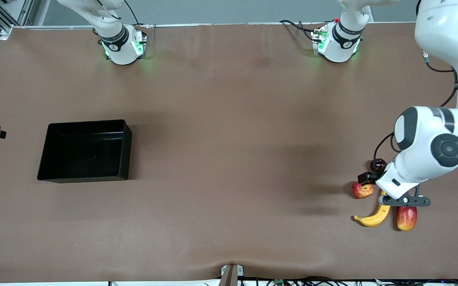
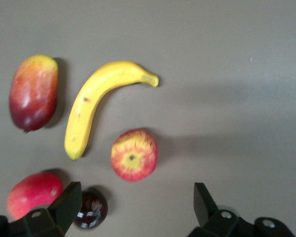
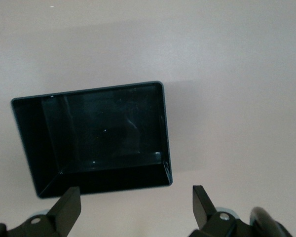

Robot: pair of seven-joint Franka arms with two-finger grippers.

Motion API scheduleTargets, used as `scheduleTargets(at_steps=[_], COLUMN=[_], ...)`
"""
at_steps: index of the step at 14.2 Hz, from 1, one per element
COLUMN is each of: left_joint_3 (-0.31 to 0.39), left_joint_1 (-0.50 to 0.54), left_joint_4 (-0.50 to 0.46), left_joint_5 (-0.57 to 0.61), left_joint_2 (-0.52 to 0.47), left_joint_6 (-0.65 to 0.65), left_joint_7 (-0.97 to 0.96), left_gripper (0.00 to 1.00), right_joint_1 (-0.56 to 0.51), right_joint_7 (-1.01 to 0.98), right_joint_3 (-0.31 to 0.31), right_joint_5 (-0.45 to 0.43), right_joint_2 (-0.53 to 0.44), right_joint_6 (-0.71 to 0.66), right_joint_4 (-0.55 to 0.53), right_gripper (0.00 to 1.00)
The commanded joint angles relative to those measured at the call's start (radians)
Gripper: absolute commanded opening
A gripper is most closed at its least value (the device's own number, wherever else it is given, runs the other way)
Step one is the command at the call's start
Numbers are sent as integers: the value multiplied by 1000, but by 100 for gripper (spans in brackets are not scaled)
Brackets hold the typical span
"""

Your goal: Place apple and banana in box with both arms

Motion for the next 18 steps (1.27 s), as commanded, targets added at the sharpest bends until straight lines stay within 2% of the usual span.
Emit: scheduleTargets(at_steps=[1, 3, 4, 6, 8, 11, 12, 14, 16, 17, 18], left_joint_3=[1, 1, 2, 2, 2, 1, 1, 1, -1, -1, -1], left_joint_1=[7, 8, 11, 14, 20, 36, 36, 34, 31, 31, 31], left_joint_4=[20, 22, 20, 20, 14, 0, -9, -17, -29, -35, -37], left_joint_5=[38, 104, 111, 105, 102, 96, 96, 90, 89, 90, 90], left_joint_2=[69, 98, 109, 124, 133, 147, 149, 155, 155, 155, 155], left_joint_6=[87, 115, 123, 124, 124, 135, 141, 146, 146, 146, 146], left_joint_7=[0, -1, -3, -18, -26, -38, -41, -84, -129, -139, -143], left_gripper=[100, 100, 100, 100, 100, 100, 100, 100, 100, 100, 100], right_joint_1=[-77, -105, -99, -93, -97, -119, -114, -117, -139, -146, -143], right_joint_7=[-30, -33, -32, -44, -164, -261, -269, -313, -395, -421, -426], right_joint_3=[13, 13, 13, 13, 13, 13, 13, 13, 14, 16, 16], right_joint_5=[103, 183, 185, 165, 108, 103, 103, 103, 105, 109, 111], right_joint_2=[113, 173, 193, 222, 256, 265, 264, 265, 274, 276, 274], right_joint_6=[16, 23, 23, 67, 113, 253, 288, 328, 353, 348, 351], right_joint_4=[25, 23, 20, 10, -6, -94, -137, -182, -200, -204, -219], right_gripper=[100, 100, 100, 100, 100, 100, 96, 67, 27, 12, 2])
